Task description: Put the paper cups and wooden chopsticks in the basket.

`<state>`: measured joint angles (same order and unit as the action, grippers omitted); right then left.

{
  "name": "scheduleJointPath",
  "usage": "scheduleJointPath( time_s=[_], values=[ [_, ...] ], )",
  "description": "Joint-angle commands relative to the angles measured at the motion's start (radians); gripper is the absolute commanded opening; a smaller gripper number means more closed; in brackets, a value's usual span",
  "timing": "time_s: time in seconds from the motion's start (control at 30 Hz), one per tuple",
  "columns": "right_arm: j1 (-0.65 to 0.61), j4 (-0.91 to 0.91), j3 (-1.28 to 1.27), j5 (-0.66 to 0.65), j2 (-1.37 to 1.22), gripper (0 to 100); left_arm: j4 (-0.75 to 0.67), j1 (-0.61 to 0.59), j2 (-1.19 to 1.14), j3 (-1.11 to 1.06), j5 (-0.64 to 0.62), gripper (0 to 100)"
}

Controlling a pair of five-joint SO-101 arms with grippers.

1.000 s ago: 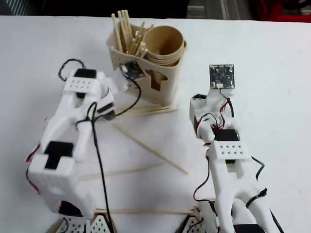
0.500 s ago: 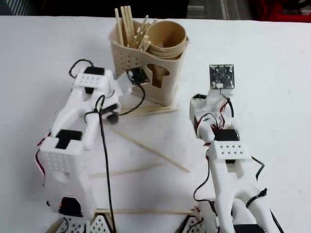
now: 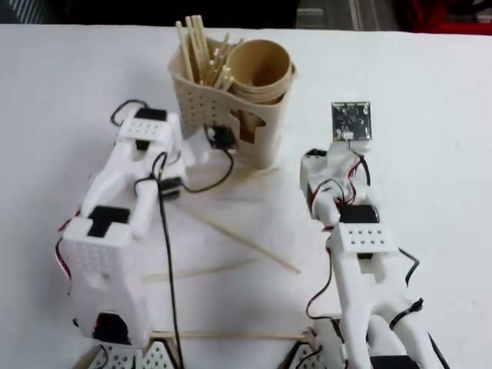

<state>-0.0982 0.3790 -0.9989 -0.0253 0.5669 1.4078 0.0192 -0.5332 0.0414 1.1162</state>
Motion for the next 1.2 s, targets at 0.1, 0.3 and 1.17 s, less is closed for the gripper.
scheduleJointPath(
  time_s=[0.1, 0.3, 1.17],
  values=[
    [0.007, -0.018, 0.006, 0.005, 0.025, 2.1, 0.098, 0.008, 0.018, -0.044, 0.040, 2],
    [0.007, -0.018, 0.006, 0.005, 0.025, 2.1, 0.169, 0.008, 0.018, -0.044, 0.040, 2],
    [0.027, -0.019, 0.011, 0.005, 0.028, 2.1, 0.157, -0.042, 0.834, -0.494, 0.031, 2]
  ],
)
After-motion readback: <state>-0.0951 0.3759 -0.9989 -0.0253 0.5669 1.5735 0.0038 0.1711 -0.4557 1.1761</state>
